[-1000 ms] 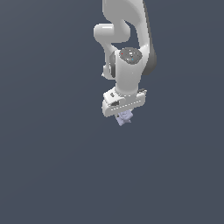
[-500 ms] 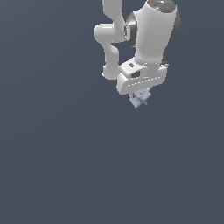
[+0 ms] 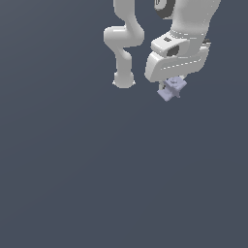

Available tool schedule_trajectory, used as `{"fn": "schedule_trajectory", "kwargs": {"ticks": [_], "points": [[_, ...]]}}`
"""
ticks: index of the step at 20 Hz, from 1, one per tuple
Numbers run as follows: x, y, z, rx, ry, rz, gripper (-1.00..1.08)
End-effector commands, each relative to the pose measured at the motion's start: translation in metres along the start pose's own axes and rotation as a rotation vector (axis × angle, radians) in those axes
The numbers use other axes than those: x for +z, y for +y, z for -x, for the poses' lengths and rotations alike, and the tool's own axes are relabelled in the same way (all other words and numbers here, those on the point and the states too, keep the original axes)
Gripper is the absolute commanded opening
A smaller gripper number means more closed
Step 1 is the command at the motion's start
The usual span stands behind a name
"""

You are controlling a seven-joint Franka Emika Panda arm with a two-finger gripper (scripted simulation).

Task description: Pick up the object and move it to a goal position.

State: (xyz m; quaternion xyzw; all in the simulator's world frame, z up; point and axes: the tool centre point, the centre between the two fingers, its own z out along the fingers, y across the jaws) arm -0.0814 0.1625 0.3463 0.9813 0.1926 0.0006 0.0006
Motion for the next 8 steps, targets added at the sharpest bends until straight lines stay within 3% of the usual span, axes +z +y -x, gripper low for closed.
{"fn": "schedule_trajectory", "kwargs": {"ticks": [1, 8], "points": [[-0.012, -0.007, -0.001, 0.001, -0.001, 0.000, -1.00], [-0.024, -0.015, -0.002, 0.002, -0.001, -0.001, -1.00]]}}
